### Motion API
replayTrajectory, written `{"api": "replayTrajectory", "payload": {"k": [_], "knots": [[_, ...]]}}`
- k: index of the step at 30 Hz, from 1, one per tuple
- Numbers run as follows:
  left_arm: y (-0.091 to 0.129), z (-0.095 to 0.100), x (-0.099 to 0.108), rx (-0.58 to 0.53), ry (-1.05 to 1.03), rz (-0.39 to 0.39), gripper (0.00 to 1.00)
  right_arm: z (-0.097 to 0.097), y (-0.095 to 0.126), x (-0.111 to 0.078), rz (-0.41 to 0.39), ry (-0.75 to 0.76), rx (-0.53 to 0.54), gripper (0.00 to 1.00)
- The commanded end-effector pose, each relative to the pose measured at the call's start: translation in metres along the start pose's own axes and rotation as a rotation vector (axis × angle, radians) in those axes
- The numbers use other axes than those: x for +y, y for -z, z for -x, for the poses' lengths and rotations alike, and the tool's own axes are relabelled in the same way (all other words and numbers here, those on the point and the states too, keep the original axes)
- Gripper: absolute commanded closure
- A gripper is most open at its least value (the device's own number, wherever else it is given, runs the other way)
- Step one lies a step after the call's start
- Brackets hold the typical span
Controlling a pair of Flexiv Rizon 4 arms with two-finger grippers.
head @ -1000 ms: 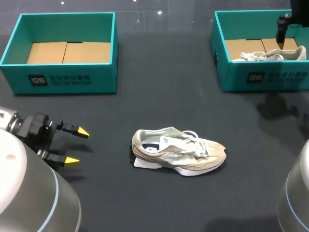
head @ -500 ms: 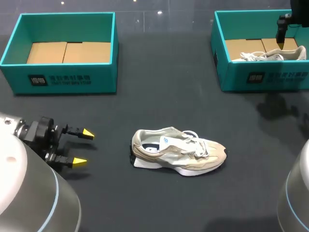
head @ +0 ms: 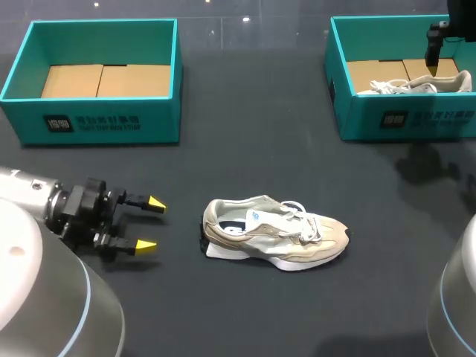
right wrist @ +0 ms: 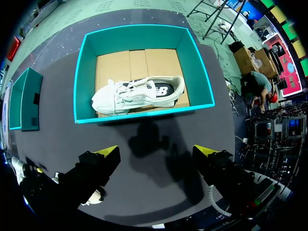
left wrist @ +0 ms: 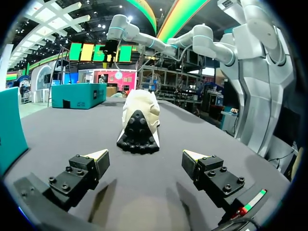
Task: Take the shoe out of the shoebox, open the shoe tongue, remove and reinsert the insole, then place the shoe into the shoebox
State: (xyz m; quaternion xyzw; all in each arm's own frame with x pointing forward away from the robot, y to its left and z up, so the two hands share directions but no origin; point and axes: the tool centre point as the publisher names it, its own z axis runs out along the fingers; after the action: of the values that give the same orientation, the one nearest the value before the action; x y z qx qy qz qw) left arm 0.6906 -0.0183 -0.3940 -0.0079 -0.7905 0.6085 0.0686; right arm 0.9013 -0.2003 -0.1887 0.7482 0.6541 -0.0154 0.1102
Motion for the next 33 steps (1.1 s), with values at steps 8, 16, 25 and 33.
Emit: {"api": "replayTrajectory", "payload": {"k": [8,16,25,33], "knots": [[-0.028,0.009,0.0,-0.039,0.007,-0.019,0.0,0.0,0.0,0.0,0.001,-0.001,-0.001,0.0],[-0.046,0.016,-0.004,-0.054,0.012,-0.011,0.0,0.0,0.0,0.0,0.001,-0.001,-0.001,0.0],[-0.065,0.023,-0.005,-0.048,0.031,-0.007,0.0,0.0,0.0,0.0,0.001,-0.001,-0.001,0.0],[-0.074,0.025,-0.005,-0.029,0.042,-0.004,0.0,0.0,0.0,0.0,0.001,-0.001,-0.001,0.0]]}}
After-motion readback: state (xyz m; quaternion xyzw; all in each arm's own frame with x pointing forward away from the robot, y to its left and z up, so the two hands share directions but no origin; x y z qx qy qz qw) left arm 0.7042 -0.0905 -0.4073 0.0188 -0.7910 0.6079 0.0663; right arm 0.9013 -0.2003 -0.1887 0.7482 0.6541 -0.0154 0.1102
